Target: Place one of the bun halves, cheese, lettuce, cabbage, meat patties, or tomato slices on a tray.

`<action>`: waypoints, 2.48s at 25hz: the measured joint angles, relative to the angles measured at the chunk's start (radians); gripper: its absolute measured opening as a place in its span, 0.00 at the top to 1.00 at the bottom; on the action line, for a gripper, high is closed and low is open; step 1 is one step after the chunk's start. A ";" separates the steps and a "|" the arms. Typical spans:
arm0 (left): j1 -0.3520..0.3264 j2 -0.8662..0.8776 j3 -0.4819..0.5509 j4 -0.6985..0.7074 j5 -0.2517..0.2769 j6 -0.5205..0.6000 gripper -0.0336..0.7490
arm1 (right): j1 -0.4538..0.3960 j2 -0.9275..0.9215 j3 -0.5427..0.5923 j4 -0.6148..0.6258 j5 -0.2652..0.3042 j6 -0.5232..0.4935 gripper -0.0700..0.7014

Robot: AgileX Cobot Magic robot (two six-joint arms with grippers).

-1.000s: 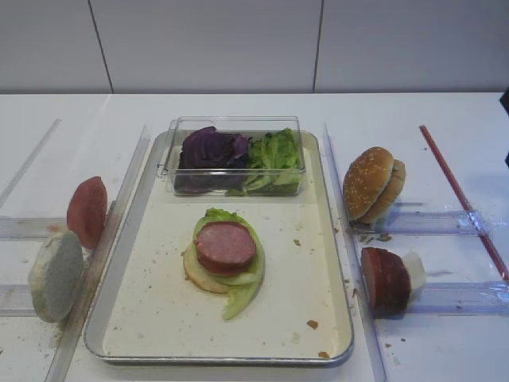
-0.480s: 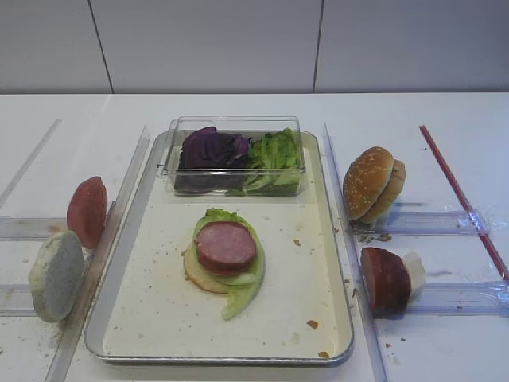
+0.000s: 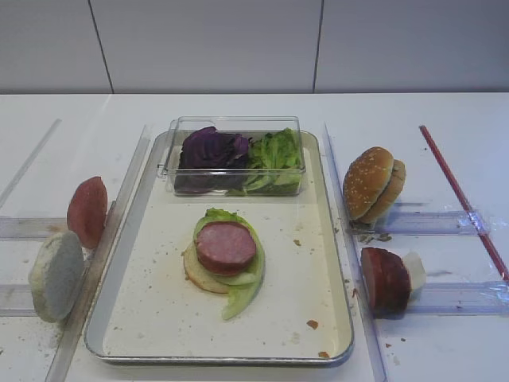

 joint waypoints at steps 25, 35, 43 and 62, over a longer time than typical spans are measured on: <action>0.000 0.000 0.000 0.000 0.000 0.000 0.35 | -0.001 -0.486 0.207 -0.041 -0.049 0.001 0.45; 0.000 0.000 0.000 0.000 0.000 0.000 0.35 | -0.001 -0.486 0.207 -0.027 -0.060 -0.056 0.45; 0.000 0.000 0.000 0.000 0.000 0.000 0.35 | -0.001 -0.486 0.211 -0.026 -0.065 -0.072 0.45; 0.000 0.000 0.000 0.000 0.000 0.000 0.35 | -0.001 -0.486 0.211 -0.026 -0.065 -0.072 0.45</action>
